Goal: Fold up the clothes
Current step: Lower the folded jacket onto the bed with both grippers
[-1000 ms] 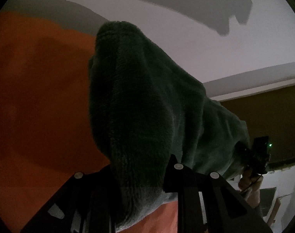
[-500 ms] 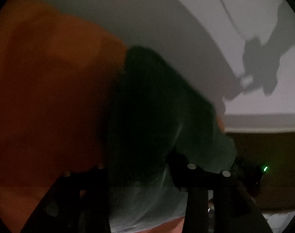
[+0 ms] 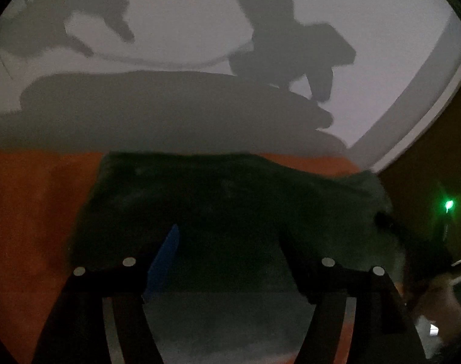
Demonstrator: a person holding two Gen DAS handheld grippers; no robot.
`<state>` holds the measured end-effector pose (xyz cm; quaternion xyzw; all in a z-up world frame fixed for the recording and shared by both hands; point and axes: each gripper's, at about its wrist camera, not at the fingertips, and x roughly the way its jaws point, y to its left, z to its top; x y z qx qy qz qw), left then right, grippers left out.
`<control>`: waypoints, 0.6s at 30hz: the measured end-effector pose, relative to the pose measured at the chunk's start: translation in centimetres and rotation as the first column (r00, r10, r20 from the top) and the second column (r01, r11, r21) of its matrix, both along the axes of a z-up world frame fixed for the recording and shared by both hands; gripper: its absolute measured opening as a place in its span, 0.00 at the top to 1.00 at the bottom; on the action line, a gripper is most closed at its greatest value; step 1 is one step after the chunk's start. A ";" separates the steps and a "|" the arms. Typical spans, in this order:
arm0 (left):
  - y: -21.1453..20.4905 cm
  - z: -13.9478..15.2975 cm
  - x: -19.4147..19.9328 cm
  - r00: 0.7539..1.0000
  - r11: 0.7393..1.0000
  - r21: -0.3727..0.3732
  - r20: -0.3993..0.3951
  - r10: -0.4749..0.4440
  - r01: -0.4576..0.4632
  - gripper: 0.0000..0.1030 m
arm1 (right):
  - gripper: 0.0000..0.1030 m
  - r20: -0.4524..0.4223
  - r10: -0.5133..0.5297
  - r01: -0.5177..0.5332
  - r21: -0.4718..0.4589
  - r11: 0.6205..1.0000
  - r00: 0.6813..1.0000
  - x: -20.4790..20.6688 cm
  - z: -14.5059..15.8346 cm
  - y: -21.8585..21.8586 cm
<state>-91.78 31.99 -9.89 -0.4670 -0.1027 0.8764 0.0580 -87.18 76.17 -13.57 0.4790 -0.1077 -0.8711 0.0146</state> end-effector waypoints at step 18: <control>1.4 3.5 -0.1 0.990 0.997 -0.027 -0.129 0.063 -0.067 0.23 | 0.71 -0.059 0.148 -0.146 0.044 0.988 0.987 -4.7 0.5 -7.5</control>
